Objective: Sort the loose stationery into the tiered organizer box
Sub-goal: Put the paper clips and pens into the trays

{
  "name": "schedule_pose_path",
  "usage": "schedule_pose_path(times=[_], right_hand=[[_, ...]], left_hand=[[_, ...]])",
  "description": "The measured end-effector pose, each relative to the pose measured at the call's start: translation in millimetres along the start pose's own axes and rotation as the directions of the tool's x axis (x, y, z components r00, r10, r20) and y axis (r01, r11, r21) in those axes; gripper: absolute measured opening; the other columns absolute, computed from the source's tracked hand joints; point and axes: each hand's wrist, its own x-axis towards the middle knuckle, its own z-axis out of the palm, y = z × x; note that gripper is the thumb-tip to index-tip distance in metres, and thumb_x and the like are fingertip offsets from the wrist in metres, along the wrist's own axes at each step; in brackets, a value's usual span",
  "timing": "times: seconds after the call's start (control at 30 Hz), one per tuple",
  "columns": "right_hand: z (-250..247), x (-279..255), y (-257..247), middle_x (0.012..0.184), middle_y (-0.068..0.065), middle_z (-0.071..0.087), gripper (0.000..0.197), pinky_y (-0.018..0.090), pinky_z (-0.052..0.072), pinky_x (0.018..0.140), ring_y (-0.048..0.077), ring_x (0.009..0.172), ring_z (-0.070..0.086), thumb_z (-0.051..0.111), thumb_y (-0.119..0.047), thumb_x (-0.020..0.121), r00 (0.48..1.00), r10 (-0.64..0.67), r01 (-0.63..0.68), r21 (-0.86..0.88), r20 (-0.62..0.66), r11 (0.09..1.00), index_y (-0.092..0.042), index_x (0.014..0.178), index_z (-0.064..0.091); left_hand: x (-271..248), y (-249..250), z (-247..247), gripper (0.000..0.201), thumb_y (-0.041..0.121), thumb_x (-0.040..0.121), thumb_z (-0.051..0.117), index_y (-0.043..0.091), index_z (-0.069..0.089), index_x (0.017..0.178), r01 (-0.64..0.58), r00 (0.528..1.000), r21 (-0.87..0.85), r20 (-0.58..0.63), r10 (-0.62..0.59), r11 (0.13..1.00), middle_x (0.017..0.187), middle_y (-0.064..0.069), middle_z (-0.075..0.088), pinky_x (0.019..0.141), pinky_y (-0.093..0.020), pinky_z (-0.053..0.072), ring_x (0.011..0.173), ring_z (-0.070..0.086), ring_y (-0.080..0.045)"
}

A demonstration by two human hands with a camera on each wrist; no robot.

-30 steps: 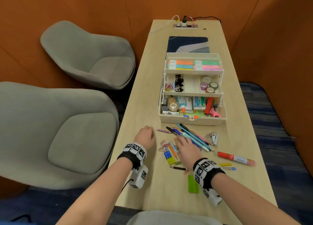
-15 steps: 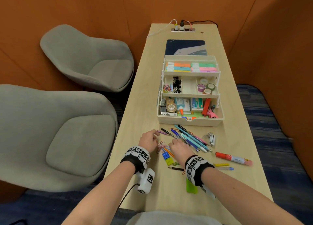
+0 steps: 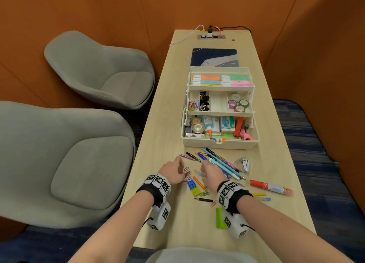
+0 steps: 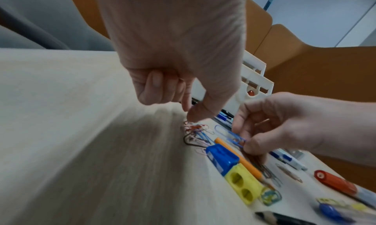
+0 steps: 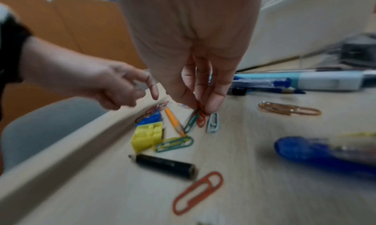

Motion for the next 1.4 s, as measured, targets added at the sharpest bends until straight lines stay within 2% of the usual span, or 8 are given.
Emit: schedule_pose_path(times=[0.17, 0.33, 0.43, 0.53, 0.6, 0.67, 0.87, 1.4], right_hand=[[-9, -1, 20, 0.07, 0.001, 0.057, 0.033, 0.026, 0.049, 0.068, 0.015, 0.066, 0.056, 0.051, 0.003, 0.085, 0.991, 0.133, -0.111, 0.522, -0.005, 0.846, -0.016, 0.11, 0.061], [-16, -6, 17, 0.078, 0.012, 0.053, 0.028, 0.036, 0.054, 0.069, 0.022, 0.064, 0.053, 0.034, 0.012, 0.084, 0.939, 0.25, -0.291, 0.934, 0.238, 0.205, 0.002, 0.087, 0.06], [-20, -6, 8, 0.068, 0.009, 0.046, 0.02, 0.032, 0.044, 0.06, 0.023, 0.059, 0.049, 0.036, 0.006, 0.082, 0.924, 0.24, -0.321, 0.945, 0.297, 0.066, -0.002, 0.075, 0.052], [-23, 1, 5, 0.062, 0.004, 0.043, 0.011, 0.026, 0.037, 0.05, 0.017, 0.053, 0.043, 0.052, -0.006, 0.083, 0.937, 0.235, -0.338, 0.842, 0.259, 0.42, -0.009, 0.073, 0.049], [-25, 1, 7, 0.073, 0.004, 0.053, 0.01, 0.024, 0.04, 0.053, 0.018, 0.064, 0.051, 0.058, -0.01, 0.084, 0.962, 0.192, -0.267, 0.527, 0.193, 0.807, -0.013, 0.078, 0.05], [-27, -3, 9, 0.087, 0.005, 0.059, 0.013, 0.027, 0.046, 0.067, 0.02, 0.081, 0.056, 0.063, -0.018, 0.084, 0.972, 0.16, -0.189, 0.17, 0.171, 0.967, -0.014, 0.083, 0.051], [-13, -20, -2, 0.105, 0.008, 0.061, 0.032, 0.028, 0.043, 0.07, 0.024, 0.097, 0.061, 0.054, -0.038, 0.091, 0.967, 0.226, -0.194, -0.234, 0.119, 0.953, -0.009, 0.106, 0.054], [-7, -19, 3, 0.107, 0.013, 0.057, 0.027, 0.031, 0.043, 0.073, 0.027, 0.097, 0.057, 0.035, -0.023, 0.099, 0.942, 0.216, -0.242, 0.073, 0.257, 0.968, -0.005, 0.115, 0.046]], left_hand=[[-2, 1, -1, 0.048, 0.023, 0.078, 0.072, 0.015, 0.04, 0.114, -0.111, 0.989, 0.061, 0.103, 0.104, 0.992, 0.089, -0.008, 0.062, 0.079, -0.038, 0.051, 0.086, 0.062, -0.029], [3, 2, 4, 0.041, 0.027, 0.079, 0.073, 0.018, 0.044, 0.106, -0.135, 0.989, 0.095, 0.07, 0.128, 0.986, 0.095, -0.005, 0.064, 0.077, -0.037, 0.049, 0.082, 0.058, -0.024], [7, 3, 6, 0.031, 0.026, 0.084, 0.069, 0.016, 0.047, 0.103, -0.158, 0.987, 0.136, 0.062, 0.151, 0.978, 0.101, -0.007, 0.065, 0.079, -0.036, 0.049, 0.087, 0.06, -0.024], [8, 5, 7, 0.024, 0.026, 0.09, 0.061, 0.014, 0.049, 0.106, -0.152, 0.987, 0.19, 0.089, 0.137, 0.97, 0.106, -0.01, 0.063, 0.085, -0.04, 0.05, 0.097, 0.061, -0.029], [9, 6, 7, 0.026, 0.026, 0.093, 0.057, 0.011, 0.049, 0.112, -0.146, 0.986, 0.23, 0.113, 0.123, 0.962, 0.109, -0.012, 0.063, 0.087, -0.04, 0.05, 0.098, 0.06, -0.03], [9, 7, 7, 0.028, 0.027, 0.095, 0.053, 0.01, 0.047, 0.116, -0.159, 0.983, 0.268, 0.136, 0.126, 0.95, 0.11, -0.014, 0.062, 0.087, -0.041, 0.05, 0.098, 0.06, -0.031], [7, 5, 6, 0.026, 0.029, 0.099, 0.043, 0.01, 0.042, 0.117, -0.166, 0.981, 0.305, 0.149, 0.125, 0.938, 0.108, -0.017, 0.062, 0.083, -0.043, 0.05, 0.095, 0.06, -0.033], [-1, -1, -1, 0.024, 0.025, 0.1, 0.034, 0.007, 0.048, 0.096, 0.013, 0.993, -0.393, -0.103, -0.058, 0.919, 0.083, -0.009, 0.052, 0.07, -0.032, 0.037, 0.076, 0.049, -0.024]])
